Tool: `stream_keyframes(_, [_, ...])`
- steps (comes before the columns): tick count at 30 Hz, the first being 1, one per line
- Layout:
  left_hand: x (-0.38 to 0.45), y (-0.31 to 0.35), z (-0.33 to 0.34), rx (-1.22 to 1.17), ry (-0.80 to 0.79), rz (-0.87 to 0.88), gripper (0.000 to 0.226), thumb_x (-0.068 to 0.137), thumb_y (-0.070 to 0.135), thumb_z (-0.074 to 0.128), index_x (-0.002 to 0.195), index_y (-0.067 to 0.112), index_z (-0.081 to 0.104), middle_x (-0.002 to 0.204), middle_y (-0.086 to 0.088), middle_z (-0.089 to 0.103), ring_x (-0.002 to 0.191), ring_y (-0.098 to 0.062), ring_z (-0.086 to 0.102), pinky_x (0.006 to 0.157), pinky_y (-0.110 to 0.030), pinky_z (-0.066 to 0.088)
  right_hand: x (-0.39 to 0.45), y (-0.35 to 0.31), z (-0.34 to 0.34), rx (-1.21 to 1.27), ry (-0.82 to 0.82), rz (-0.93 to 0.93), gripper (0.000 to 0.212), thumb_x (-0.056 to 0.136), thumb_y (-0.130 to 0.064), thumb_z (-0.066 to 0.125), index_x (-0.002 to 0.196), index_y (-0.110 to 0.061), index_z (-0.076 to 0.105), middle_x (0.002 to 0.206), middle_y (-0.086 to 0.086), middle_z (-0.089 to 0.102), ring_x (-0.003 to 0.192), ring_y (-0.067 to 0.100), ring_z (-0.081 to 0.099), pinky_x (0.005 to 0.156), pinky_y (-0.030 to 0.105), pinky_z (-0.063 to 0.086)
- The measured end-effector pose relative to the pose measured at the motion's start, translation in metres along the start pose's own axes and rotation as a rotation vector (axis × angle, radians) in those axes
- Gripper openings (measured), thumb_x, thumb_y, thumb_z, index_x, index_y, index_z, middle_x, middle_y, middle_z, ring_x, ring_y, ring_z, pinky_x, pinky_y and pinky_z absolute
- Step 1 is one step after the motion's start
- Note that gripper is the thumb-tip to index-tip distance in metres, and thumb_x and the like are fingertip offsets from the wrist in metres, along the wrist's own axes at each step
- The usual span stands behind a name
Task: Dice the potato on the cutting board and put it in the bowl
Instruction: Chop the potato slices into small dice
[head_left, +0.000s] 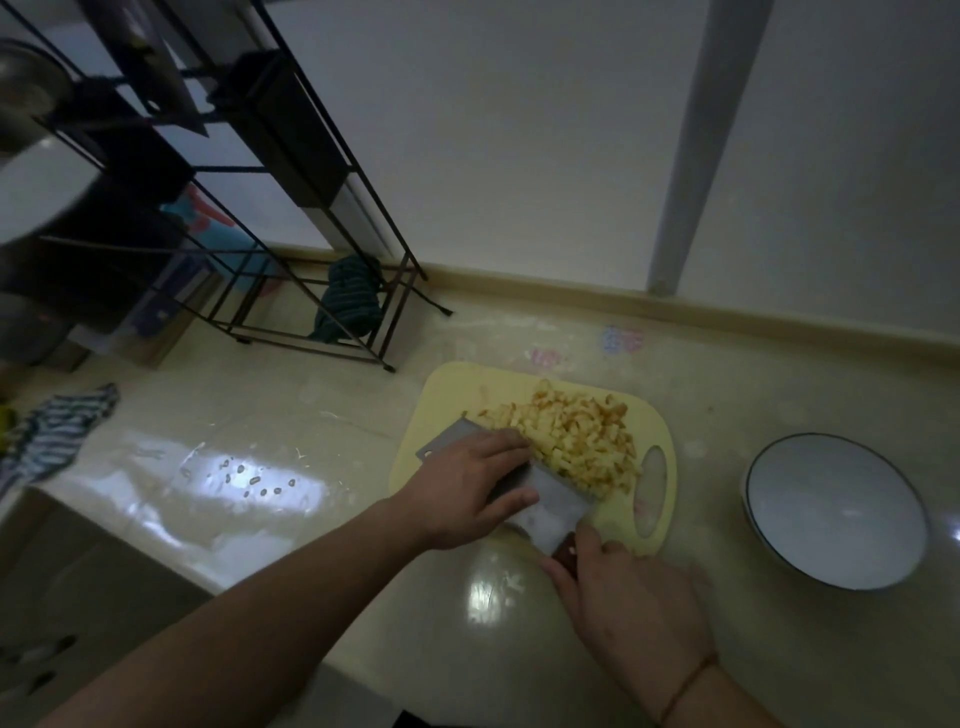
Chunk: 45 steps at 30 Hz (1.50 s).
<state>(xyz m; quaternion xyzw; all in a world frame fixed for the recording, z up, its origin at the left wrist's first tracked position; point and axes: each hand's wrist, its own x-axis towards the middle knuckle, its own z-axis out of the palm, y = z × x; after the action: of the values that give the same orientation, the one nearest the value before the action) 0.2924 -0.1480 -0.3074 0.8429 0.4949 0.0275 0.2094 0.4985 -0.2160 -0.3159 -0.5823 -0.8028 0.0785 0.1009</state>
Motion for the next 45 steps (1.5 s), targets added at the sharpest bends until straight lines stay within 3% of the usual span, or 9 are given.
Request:
stream_keyframes(4, [0.003, 0.013, 0.0, 0.076, 0.003, 0.23, 0.063, 0.101, 0.06, 0.029, 0.142, 0.019, 0.054, 0.154, -0.005, 0.043, 0.147, -0.025, 0.032, 0.12, -0.045, 0.024, 0.001, 0.002, 0.0, -0.013, 0.024, -0.034, 0.051, 0.081, -0.054, 0.036, 0.062, -0.014, 0.061, 0.041, 0.003, 0.049, 0.023, 0.021, 0.043, 0.03, 0.021, 0.028])
stream_keyframes(7, [0.008, 0.021, 0.002, 0.191, -0.08, 0.183, 0.065, 0.097, 0.067, 0.018, 0.152, 0.038, 0.037, 0.168, 0.002, 0.01, 0.154, -0.026, -0.001, 0.122, -0.051, -0.006, -0.001, 0.004, 0.001, -0.028, 0.029, -0.056, 0.048, 0.08, -0.053, 0.037, 0.057, -0.016, 0.058, 0.041, 0.004, 0.049, 0.023, 0.021, 0.043, 0.03, 0.021, 0.031])
stream_keyframes(13, [0.008, 0.016, 0.006, 0.312, -0.119, 0.015, 0.085, 0.087, 0.078, -0.007, 0.158, 0.039, 0.02, 0.166, 0.007, -0.017, 0.15, -0.023, -0.025, 0.116, -0.056, -0.018, -0.004, 0.006, 0.0, -0.034, 0.009, -0.088, 0.048, 0.079, -0.052, 0.037, 0.06, -0.015, 0.06, 0.042, 0.004, 0.05, 0.024, 0.021, 0.044, 0.029, 0.022, 0.031])
stream_keyframes(17, [-0.006, -0.002, 0.004, 0.205, 0.027, -0.154, 0.089, 0.09, 0.078, -0.005, 0.16, 0.025, 0.009, 0.167, 0.005, -0.008, 0.153, -0.016, -0.017, 0.12, -0.053, -0.008, -0.001, 0.009, -0.004, -0.017, -0.026, -0.035, 0.053, 0.08, -0.054, 0.035, 0.065, -0.013, 0.065, 0.041, 0.003, 0.051, 0.022, 0.021, 0.043, 0.033, 0.019, 0.02])
stream_keyframes(23, [-0.027, -0.028, 0.007, 0.23, 0.043, -0.022, 0.078, 0.101, 0.067, 0.014, 0.158, 0.015, 0.023, 0.166, -0.003, 0.015, 0.154, -0.02, 0.007, 0.122, -0.047, -0.005, 0.003, 0.015, -0.021, -0.031, -0.139, 0.021, 0.049, 0.089, -0.061, 0.047, 0.072, -0.018, 0.064, 0.043, -0.001, 0.051, 0.026, 0.016, 0.045, 0.047, 0.019, -0.004])
stream_keyframes(31, [-0.014, -0.034, -0.001, 0.226, 0.072, -0.132, 0.091, 0.094, 0.075, -0.001, 0.157, 0.016, 0.029, 0.164, 0.001, 0.024, 0.153, -0.015, 0.008, 0.121, -0.049, -0.01, -0.005, 0.031, -0.022, -0.025, -0.256, 0.049, 0.063, 0.088, -0.064, 0.012, 0.083, -0.022, 0.058, 0.053, -0.001, 0.058, 0.037, 0.015, 0.053, 0.036, 0.026, 0.021])
stream_keyframes(34, [-0.02, -0.04, -0.001, 0.086, 0.155, -0.248, 0.096, 0.09, 0.077, -0.006, 0.158, 0.015, 0.022, 0.165, 0.002, 0.015, 0.153, -0.014, 0.006, 0.124, -0.043, -0.005, -0.013, 0.04, -0.017, 0.05, -0.123, 0.047, 0.081, 0.082, -0.071, -0.011, 0.101, -0.025, 0.053, 0.072, 0.0, 0.067, 0.057, 0.017, 0.064, 0.046, 0.033, 0.04])
stream_keyframes(40, [-0.061, -0.063, 0.011, -0.026, 0.291, -0.301, 0.068, 0.095, 0.06, 0.045, 0.137, 0.008, 0.057, 0.139, -0.012, 0.056, 0.126, -0.027, 0.052, 0.104, -0.046, 0.048, 0.001, 0.013, -0.026, 0.848, -0.341, 0.291, 0.06, 0.082, -0.071, 0.029, 0.07, -0.016, 0.05, 0.05, -0.003, 0.05, 0.045, 0.008, 0.048, 0.047, 0.03, 0.035])
stream_keyframes(45, [-0.066, -0.068, 0.037, -0.019, 0.269, -0.141, 0.044, 0.093, 0.037, 0.062, 0.13, 0.013, 0.061, 0.135, -0.007, 0.056, 0.119, -0.025, 0.055, 0.094, -0.042, 0.054, 0.022, -0.036, -0.007, 1.233, -0.582, 0.543, 0.041, 0.096, -0.048, 0.044, 0.07, -0.016, 0.049, 0.048, -0.003, 0.04, 0.037, 0.011, 0.032, 0.037, 0.016, 0.023])
